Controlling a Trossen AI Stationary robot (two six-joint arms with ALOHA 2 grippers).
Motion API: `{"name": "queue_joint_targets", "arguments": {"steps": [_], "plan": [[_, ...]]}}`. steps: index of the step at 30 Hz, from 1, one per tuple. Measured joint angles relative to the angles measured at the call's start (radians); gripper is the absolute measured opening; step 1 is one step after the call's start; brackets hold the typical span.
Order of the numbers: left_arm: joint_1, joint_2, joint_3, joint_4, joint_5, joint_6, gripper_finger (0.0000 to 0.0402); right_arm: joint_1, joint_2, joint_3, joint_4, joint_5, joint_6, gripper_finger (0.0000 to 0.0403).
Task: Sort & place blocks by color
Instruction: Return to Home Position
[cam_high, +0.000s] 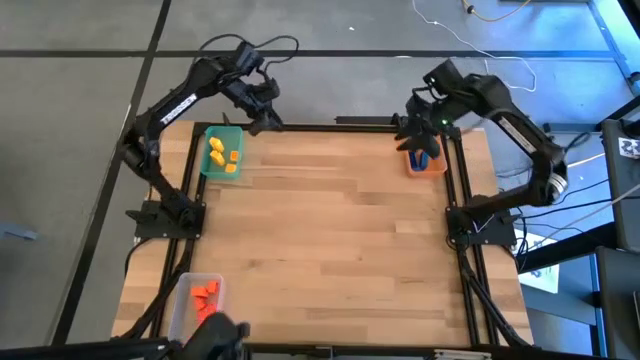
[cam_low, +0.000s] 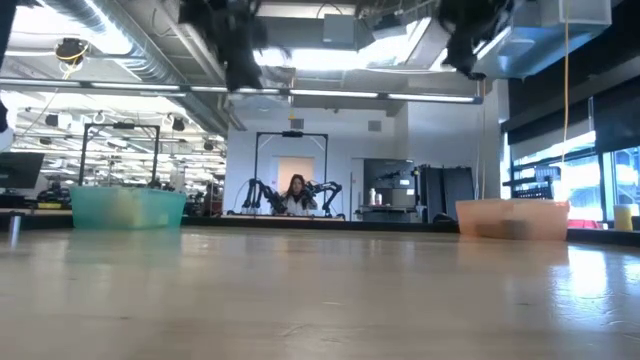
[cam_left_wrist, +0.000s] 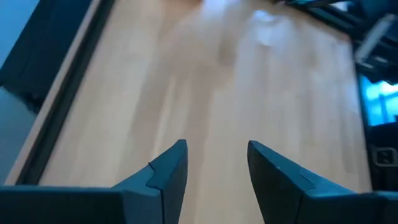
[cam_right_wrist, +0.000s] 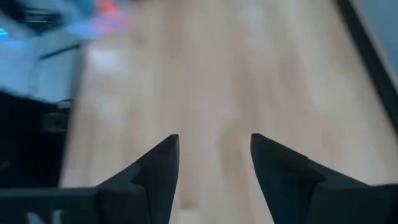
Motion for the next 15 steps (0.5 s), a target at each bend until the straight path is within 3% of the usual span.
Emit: {"name": "queue_joint_targets", "arguments": {"steps": [3,7,12,15], "plan": [[-0.032,-0.059,0.0,-0.026,0.034,0.03,0.0147,0.05,-0.049,0.0,0.007,-0.101,-0.025,0.0199],[-0.083,-0.141,0.0,-0.043,0.039,0.04,0.013,0.103,-0.084,0.0,0.024,-0.134,0.035,0.0199],[-0.125,-0.259,0.0,-0.044,-0.019,0.021,0.0101,0.148,-0.094,0.0,0.079,-0.122,0.246,0.0199],[-0.143,-0.324,0.0,-0.062,-0.036,0.009,0.0078,0.165,-0.09,0.0,0.067,-0.095,0.282,0.0186]]}}
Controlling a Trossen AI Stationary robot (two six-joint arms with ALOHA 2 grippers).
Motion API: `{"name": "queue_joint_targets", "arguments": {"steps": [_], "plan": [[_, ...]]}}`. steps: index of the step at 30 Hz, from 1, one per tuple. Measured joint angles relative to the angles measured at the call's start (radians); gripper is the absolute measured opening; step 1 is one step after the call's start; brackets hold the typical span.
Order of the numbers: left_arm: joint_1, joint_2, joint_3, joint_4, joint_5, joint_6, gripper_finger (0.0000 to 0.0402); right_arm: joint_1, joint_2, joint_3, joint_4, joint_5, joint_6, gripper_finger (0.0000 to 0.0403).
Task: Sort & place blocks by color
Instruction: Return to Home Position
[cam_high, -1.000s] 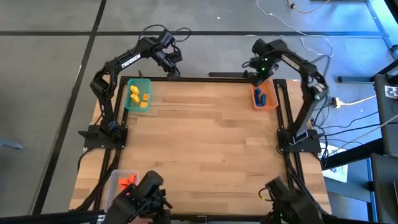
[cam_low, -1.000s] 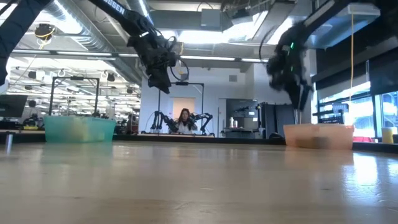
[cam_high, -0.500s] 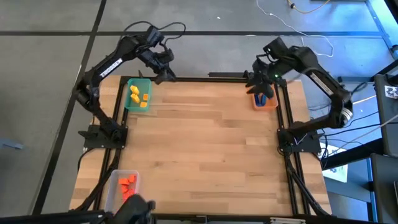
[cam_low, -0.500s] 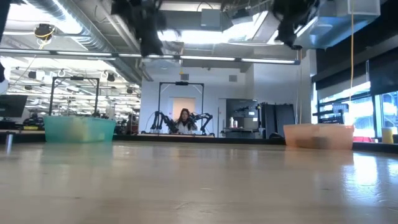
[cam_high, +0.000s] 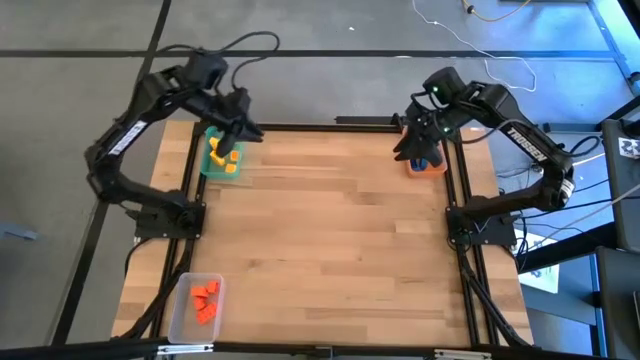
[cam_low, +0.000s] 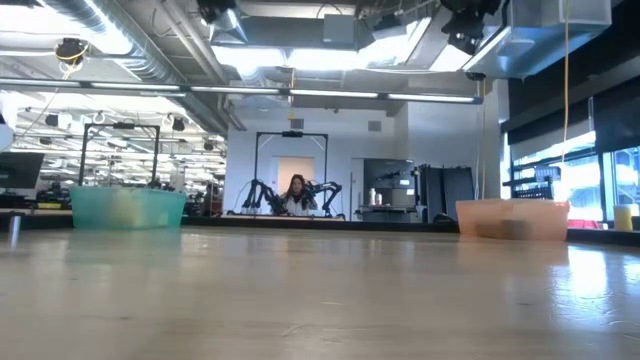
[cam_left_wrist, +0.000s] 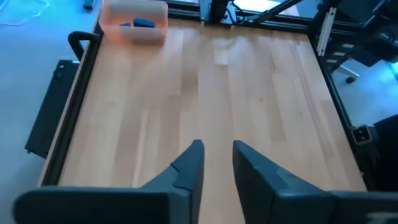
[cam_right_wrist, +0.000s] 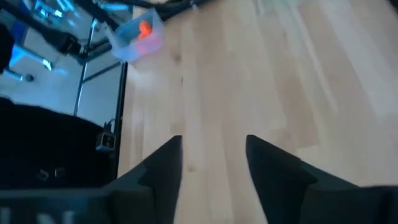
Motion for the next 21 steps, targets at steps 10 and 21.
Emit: {"name": "queue_joint_targets", "arguments": {"steps": [10,21], "plan": [[-0.03,-0.182,-0.106,-0.012,-0.014,-0.055,0.0005,0.095,-0.001,0.0,0.001,0.018,-0.055,0.001],[-0.028,-0.539,-0.544,0.338,-0.097,-0.277,0.0001,0.153,-0.074,0.0,-0.023,0.019,-0.143,0.0002]]}}
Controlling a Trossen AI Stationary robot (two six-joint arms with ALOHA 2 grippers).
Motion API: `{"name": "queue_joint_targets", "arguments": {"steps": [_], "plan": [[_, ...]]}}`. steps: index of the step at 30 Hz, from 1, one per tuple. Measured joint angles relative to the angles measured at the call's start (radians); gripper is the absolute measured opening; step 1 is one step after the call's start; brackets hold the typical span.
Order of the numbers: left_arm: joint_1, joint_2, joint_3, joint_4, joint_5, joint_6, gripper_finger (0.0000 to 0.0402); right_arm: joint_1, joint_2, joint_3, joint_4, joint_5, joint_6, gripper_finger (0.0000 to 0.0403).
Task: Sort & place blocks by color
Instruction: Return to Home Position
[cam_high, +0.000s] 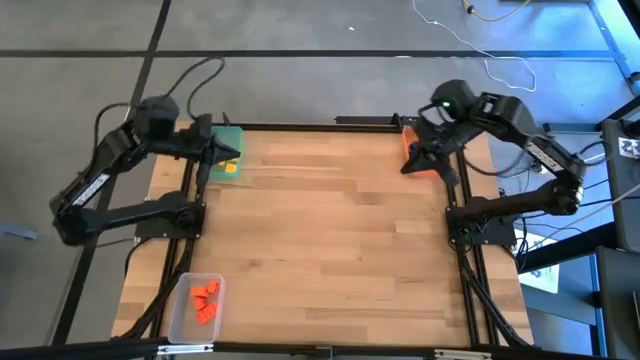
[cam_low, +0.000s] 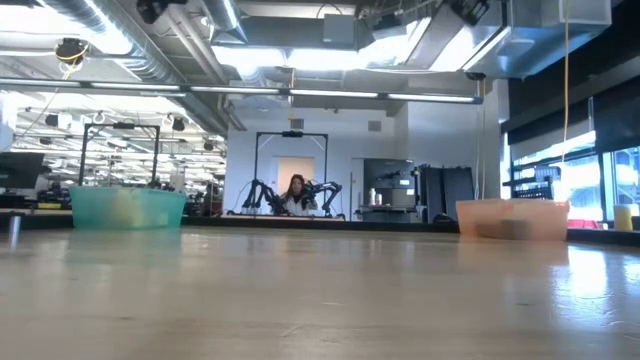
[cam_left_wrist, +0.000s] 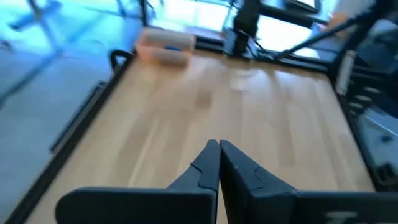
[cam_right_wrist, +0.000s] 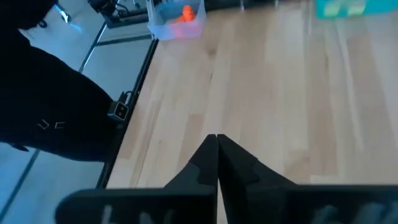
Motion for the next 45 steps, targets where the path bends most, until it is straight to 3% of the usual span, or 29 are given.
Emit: {"name": "queue_joint_targets", "arguments": {"steps": [5,10,15,24,33,40,45], "plan": [[0.0,-0.177,-0.119,0.087,-0.122,-0.052,0.0,-0.001,-0.087,0.0,0.006,0.002,-0.015,0.0001],[0.0,-0.366,-0.26,0.201,-0.175,-0.1,0.0,-0.001,-0.203,-0.047,0.072,-0.001,-0.063,0.0001],[0.0,-0.554,-0.373,0.258,-0.224,-0.161,0.0,-0.002,-0.35,-0.219,0.201,0.001,0.016,0.0001],[0.0,-0.776,-0.476,0.281,-0.251,-0.165,0.0,-0.002,-0.648,-0.562,0.518,0.021,0.164,0.0],[-0.003,-0.771,-0.521,0.265,-0.275,-0.152,0.0,-0.002,-0.936,-0.839,0.76,0.079,0.352,0.0],[-0.003,-0.771,-0.593,0.333,-0.251,-0.16,0.0,-0.002,-1.1,-1.034,0.993,0.133,0.28,0.0],[-0.003,-0.771,-0.652,0.368,-0.246,-0.162,0.0,-0.002,-1.153,-1.132,1.067,0.134,0.279,0.0]]}}
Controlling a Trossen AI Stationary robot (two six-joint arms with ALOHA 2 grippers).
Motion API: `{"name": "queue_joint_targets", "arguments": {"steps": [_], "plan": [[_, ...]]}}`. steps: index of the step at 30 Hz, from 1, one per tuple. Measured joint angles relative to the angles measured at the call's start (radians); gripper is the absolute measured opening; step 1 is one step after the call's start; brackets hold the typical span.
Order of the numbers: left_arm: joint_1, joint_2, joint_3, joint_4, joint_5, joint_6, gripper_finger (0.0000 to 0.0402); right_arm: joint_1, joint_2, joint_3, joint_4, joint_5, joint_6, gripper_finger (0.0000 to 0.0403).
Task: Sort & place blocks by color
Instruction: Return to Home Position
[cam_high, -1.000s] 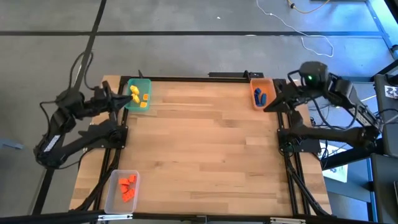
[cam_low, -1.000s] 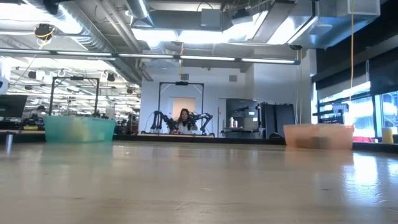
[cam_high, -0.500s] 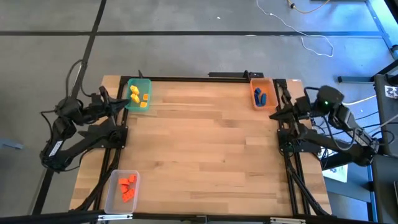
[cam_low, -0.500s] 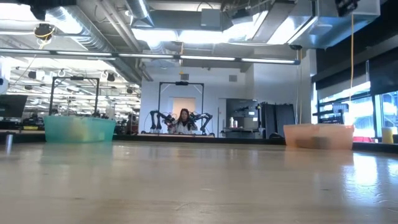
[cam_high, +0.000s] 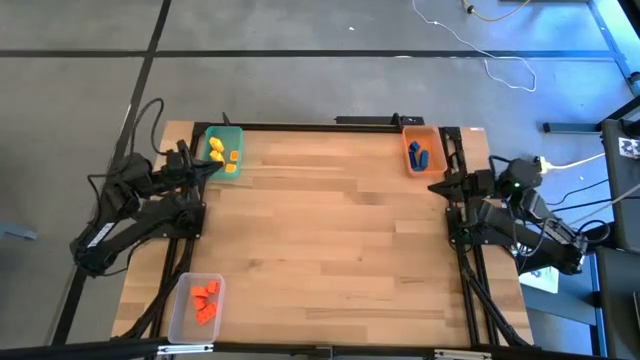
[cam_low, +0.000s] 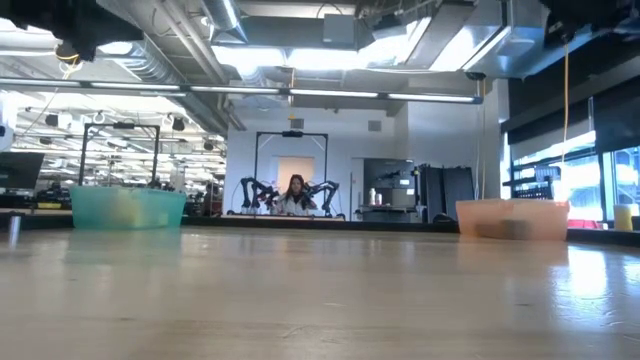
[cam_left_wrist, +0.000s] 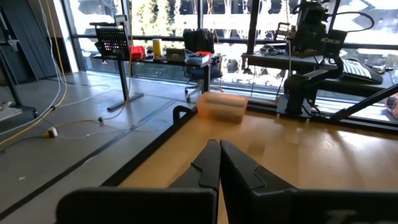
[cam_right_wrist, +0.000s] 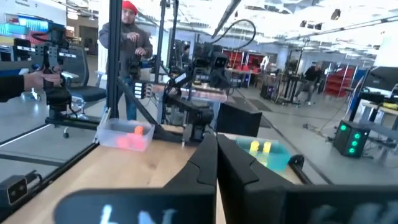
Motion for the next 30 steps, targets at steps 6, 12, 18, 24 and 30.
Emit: {"name": "queue_joint_targets", "arguments": {"steps": [6,12,18,24,30], "plan": [[0.0,0.0,-0.066,0.093,0.046,0.013,0.0,0.0,-0.037,-0.11,0.099,0.01,-0.004,0.0],[0.0,0.0,-0.122,0.147,0.024,0.068,0.0,0.0,-0.068,-0.212,0.22,0.024,-0.029,0.0],[0.0,0.0,-0.219,0.28,0.019,0.109,0.0,-0.003,-0.071,-0.305,0.318,0.076,-0.041,0.0],[0.001,0.001,-0.299,0.356,-0.016,0.144,0.0,-0.018,-0.072,-0.417,0.51,0.102,-0.054,0.0],[0.001,0.001,-0.371,0.452,-0.06,0.164,0.0,-0.064,-0.07,-0.419,0.486,0.097,-0.053,0.0]]}}
